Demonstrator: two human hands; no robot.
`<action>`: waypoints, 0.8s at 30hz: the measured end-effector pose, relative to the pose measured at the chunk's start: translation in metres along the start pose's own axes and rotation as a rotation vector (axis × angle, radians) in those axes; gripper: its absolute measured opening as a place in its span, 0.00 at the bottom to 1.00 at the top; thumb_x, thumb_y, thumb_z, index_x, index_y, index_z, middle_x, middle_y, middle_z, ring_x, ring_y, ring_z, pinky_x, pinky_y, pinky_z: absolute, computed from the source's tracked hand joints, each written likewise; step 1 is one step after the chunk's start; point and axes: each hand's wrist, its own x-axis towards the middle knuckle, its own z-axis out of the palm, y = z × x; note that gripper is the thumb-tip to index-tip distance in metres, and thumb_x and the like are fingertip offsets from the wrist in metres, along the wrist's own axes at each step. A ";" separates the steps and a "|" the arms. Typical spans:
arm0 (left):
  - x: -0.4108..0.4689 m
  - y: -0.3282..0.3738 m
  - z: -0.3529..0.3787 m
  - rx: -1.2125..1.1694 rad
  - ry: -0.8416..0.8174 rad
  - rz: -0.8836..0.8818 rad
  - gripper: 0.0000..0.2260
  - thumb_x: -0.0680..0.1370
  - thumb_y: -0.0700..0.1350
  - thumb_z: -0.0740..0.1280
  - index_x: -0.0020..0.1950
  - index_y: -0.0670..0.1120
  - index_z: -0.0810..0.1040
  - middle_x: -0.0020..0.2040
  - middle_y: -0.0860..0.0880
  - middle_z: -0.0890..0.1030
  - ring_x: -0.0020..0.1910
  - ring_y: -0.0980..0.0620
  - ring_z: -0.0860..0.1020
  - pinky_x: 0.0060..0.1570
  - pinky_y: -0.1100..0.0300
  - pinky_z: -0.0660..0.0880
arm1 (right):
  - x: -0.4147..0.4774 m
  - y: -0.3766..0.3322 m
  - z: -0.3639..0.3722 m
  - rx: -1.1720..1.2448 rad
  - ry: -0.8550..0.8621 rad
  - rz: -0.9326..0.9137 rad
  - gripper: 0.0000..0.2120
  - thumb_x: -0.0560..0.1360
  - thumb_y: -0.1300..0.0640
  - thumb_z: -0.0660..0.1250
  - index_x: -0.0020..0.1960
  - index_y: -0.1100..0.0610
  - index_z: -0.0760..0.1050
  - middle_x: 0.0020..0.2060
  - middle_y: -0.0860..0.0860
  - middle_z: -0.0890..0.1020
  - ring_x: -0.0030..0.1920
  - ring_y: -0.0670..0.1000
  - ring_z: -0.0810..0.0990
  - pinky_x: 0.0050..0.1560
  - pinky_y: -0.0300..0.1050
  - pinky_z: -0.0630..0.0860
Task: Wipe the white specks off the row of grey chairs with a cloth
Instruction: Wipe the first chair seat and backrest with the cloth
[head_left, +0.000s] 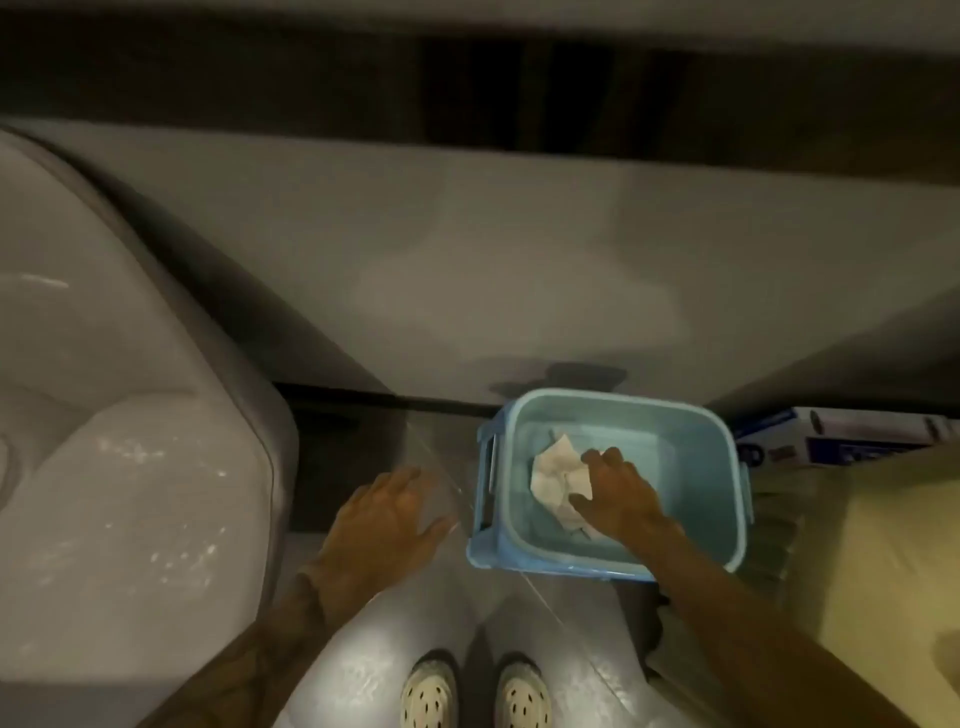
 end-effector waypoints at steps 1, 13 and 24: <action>0.007 -0.005 0.007 0.000 -0.011 -0.004 0.29 0.82 0.63 0.63 0.80 0.54 0.64 0.76 0.54 0.70 0.72 0.52 0.71 0.72 0.54 0.67 | 0.009 -0.001 0.006 -0.007 -0.010 0.021 0.27 0.79 0.45 0.65 0.73 0.54 0.62 0.68 0.55 0.67 0.66 0.58 0.72 0.65 0.54 0.73; 0.008 -0.005 0.025 -0.042 0.003 -0.054 0.28 0.82 0.63 0.62 0.80 0.52 0.66 0.75 0.52 0.71 0.72 0.50 0.71 0.71 0.54 0.67 | 0.010 -0.005 0.026 0.110 0.092 0.010 0.17 0.80 0.53 0.65 0.66 0.55 0.68 0.60 0.57 0.73 0.58 0.59 0.77 0.58 0.51 0.75; -0.119 0.003 -0.106 -0.066 0.078 -0.067 0.31 0.83 0.63 0.60 0.83 0.52 0.61 0.79 0.51 0.67 0.76 0.48 0.67 0.75 0.52 0.64 | -0.150 -0.111 -0.079 0.251 0.303 -0.112 0.15 0.80 0.48 0.64 0.63 0.53 0.70 0.55 0.54 0.74 0.51 0.57 0.78 0.50 0.48 0.74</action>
